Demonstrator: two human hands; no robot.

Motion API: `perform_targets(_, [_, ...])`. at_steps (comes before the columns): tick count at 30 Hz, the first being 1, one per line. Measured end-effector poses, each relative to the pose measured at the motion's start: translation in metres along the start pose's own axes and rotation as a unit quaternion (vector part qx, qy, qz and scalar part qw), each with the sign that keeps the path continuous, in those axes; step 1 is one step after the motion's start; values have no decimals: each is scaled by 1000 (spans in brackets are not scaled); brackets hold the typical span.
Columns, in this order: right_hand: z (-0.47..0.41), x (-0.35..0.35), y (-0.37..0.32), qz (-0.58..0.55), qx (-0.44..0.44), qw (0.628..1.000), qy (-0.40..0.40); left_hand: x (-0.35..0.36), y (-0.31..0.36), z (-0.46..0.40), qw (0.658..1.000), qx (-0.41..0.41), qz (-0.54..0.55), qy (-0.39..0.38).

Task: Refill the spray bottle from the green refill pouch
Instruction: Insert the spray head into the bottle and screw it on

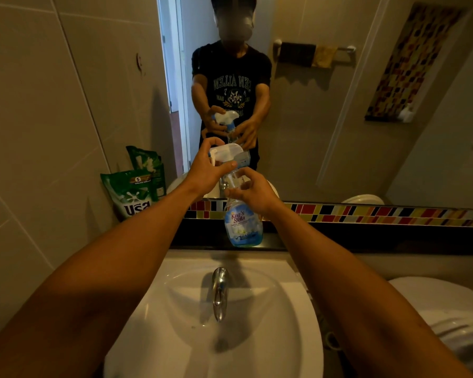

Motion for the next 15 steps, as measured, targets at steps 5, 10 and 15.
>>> perform_targets(5, [1,-1,0,2,-1,1000,4,0,-4,-1,1000,-11,0,-3])
perform_targets(10, [-1,4,-1,8,-7,1000,1,-3,0,2,1000,4,3,7])
perform_targets(15, [0,2,1,-1,-2,1000,-2,-5,-3,1,1000,-8,-4,-1])
Point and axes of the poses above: each hand's wrist, its own z-axis away from the middle knuckle, its own x-axis out of the palm, y = z × x, the point moved 10 cm from there along -z, towards the middle knuckle, and after that the axes turned 6 degrees about -y, right-handed, at the moved point
